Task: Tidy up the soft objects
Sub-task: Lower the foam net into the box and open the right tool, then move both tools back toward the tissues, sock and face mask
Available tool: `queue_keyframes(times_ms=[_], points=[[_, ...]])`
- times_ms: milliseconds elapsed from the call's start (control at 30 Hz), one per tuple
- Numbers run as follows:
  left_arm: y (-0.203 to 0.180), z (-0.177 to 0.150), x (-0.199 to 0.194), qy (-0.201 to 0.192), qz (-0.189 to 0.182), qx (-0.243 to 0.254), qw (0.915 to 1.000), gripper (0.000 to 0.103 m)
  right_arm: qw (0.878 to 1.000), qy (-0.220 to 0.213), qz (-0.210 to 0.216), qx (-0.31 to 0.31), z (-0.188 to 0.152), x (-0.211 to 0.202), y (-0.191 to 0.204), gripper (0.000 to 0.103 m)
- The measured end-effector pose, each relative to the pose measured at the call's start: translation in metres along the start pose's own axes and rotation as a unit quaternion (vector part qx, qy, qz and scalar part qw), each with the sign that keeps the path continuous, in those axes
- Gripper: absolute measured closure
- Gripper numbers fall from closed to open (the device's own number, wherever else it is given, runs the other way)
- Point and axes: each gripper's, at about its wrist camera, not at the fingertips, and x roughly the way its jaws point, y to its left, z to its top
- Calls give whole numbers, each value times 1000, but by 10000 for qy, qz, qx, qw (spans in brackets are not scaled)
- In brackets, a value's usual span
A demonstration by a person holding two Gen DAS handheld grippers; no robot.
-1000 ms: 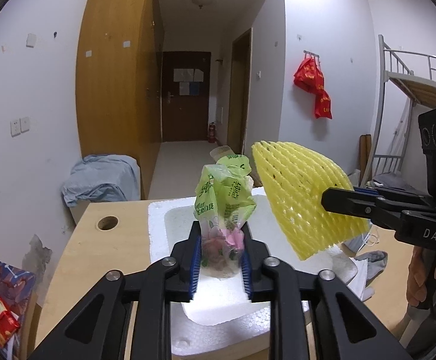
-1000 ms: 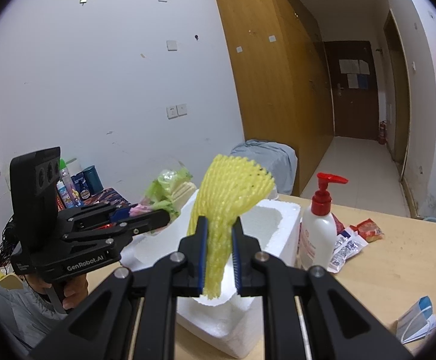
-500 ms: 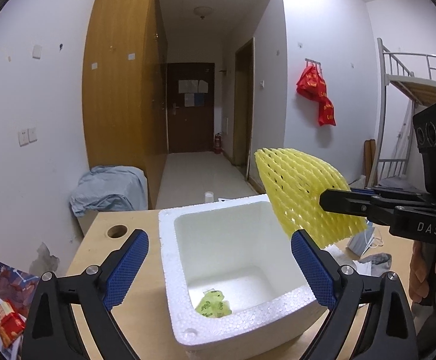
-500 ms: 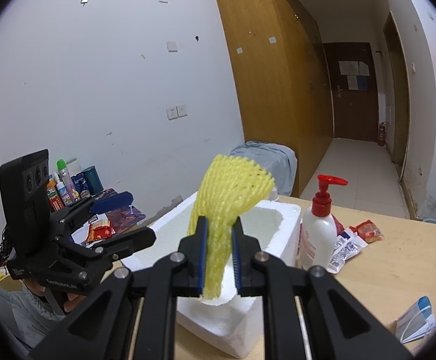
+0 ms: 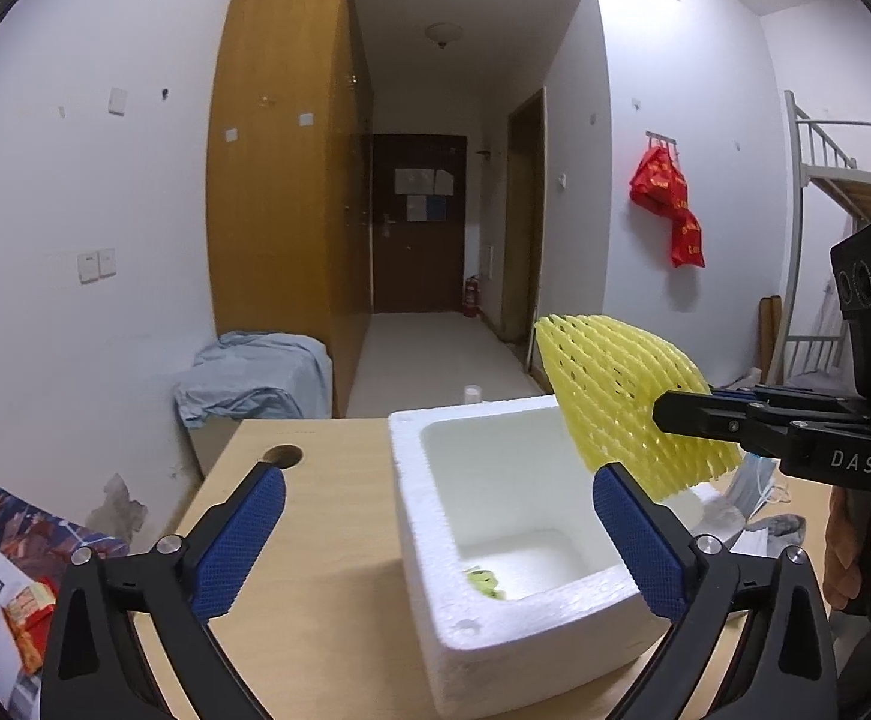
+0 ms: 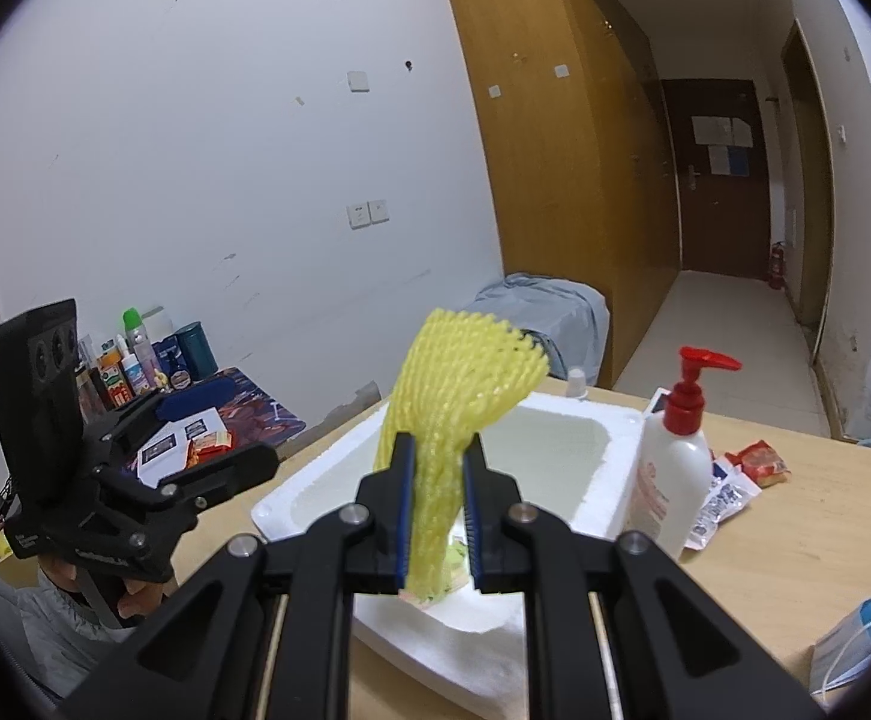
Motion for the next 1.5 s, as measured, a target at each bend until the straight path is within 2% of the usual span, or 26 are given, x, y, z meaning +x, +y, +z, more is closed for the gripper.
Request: queue_keyframes(times_ms=[267,733,767,800,867,1333,1500], points=[[12,-1,-8,-35,165,-36,9999,0,10000,57,31,-26,-2,9,5,85],[20,-1,-10,-64,173,-142,9997,0,9998,165,-64,-26,-2,14,6,84],[20,-1,-10,-60,168,-144,9997,0,9998,173,-75,-14,-2,15,7,74],[20,-1,-9,-62,159,-146,9997,0,9998,183,-119,-25,-2,15,8,53],[21,-1,-10,-70,153,-155,9997,0,9996,126,-238,-30,-2,14,10,30],[18,-1,-16,-90,142,-135,9998,0,9997,9,-232,6,-1,0,11,28],[12,-1,-21,-119,85,-100,9998,0,9994,-98,-317,43,-3,-17,6,28]])
